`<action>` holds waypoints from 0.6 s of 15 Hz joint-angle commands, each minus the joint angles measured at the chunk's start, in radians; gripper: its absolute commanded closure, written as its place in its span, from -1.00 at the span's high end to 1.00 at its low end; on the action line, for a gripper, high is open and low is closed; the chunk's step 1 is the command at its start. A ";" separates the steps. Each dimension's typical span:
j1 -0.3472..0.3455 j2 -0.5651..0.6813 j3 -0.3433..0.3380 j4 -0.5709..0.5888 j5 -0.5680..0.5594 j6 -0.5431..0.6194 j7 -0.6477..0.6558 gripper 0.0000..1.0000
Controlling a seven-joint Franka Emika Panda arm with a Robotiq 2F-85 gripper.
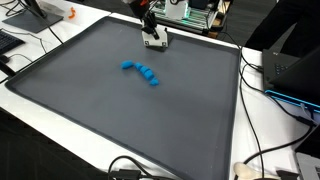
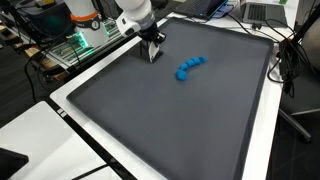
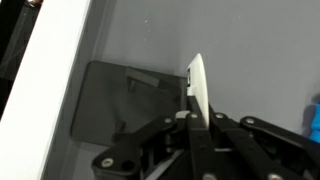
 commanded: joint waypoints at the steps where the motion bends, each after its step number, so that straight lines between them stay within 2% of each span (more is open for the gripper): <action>1: 0.005 -0.035 0.009 -0.045 0.041 0.066 0.020 -0.98; 9: 0.007 -0.031 0.015 -0.054 0.092 0.100 0.021 -0.98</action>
